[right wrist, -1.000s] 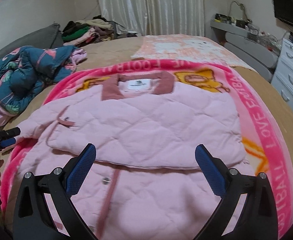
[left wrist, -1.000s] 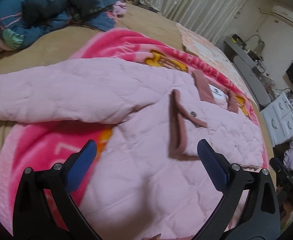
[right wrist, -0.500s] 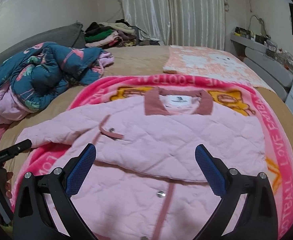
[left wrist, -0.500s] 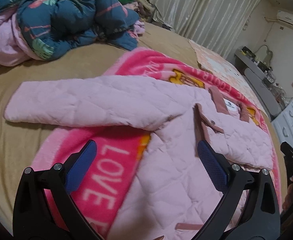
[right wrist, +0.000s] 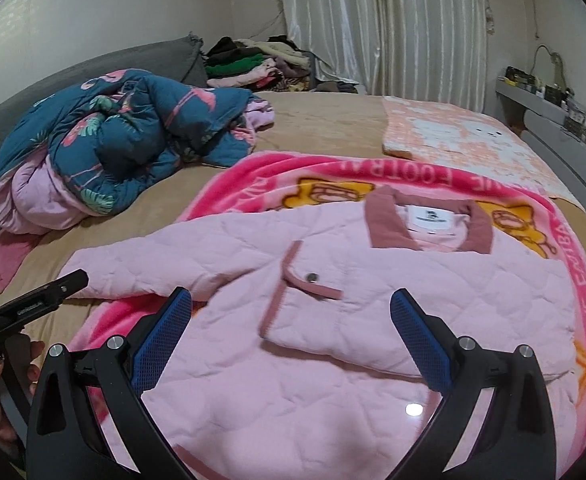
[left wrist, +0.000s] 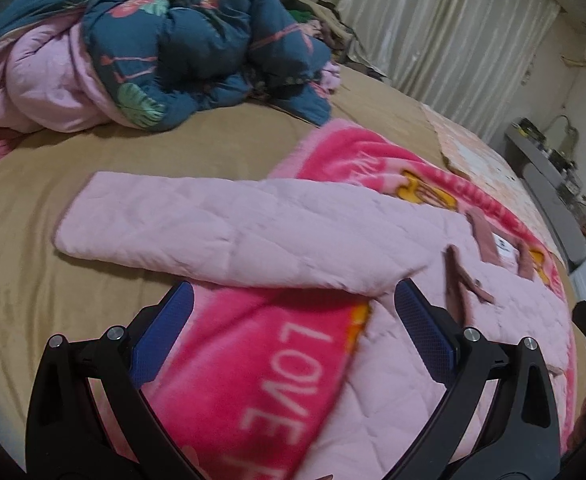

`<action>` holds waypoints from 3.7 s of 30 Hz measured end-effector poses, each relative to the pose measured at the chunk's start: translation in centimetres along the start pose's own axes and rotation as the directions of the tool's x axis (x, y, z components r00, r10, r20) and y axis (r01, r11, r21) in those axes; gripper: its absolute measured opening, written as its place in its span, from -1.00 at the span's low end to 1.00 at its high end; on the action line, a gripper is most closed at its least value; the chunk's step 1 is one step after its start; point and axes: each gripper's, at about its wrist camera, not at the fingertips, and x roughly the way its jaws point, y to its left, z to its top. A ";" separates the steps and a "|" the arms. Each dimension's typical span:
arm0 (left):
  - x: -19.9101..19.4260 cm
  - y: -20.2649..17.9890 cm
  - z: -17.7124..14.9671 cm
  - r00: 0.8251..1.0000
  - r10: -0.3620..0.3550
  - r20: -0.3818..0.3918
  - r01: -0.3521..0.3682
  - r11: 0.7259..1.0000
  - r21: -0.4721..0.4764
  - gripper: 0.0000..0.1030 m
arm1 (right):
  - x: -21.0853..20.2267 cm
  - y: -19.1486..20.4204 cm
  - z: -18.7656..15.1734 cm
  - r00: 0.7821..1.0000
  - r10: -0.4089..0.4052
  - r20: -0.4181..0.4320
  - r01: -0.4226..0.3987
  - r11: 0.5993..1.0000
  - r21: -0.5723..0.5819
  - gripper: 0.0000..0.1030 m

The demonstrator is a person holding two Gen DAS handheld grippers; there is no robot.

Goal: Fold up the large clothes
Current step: 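Release the cuff and move the left gripper to the other sleeve, then close the left gripper on the other sleeve's cuff, then lift the held sleeve up with the left gripper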

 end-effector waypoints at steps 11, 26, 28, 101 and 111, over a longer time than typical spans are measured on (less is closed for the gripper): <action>0.6 5.8 1.6 0.997 0.078 0.014 -0.075 0.988 -0.134 0.82 | 2.6 5.0 1.4 0.998 0.064 -0.015 -0.065 0.996 -0.060 0.92; 3.7 13.3 1.8 0.989 0.131 -0.076 -0.149 0.932 -0.330 0.82 | 8.5 12.6 1.6 0.980 0.151 -0.128 -0.173 0.968 -0.185 0.92; 4.4 14.0 1.6 0.988 0.114 -0.101 -0.143 0.923 -0.357 0.82 | 9.2 13.6 1.3 0.976 0.160 -0.145 -0.187 0.963 -0.196 0.92; -9.9 -2.2 5.7 0.831 -0.366 0.418 0.395 0.918 0.017 -0.78 | -4.0 -8.4 -4.5 0.998 0.001 -0.069 0.009 0.988 0.152 0.92; -11.4 -6.6 5.6 0.837 -0.389 0.386 0.383 0.919 0.096 -0.78 | -7.0 -12.9 -5.4 1.000 0.000 -0.025 0.005 0.977 0.214 0.92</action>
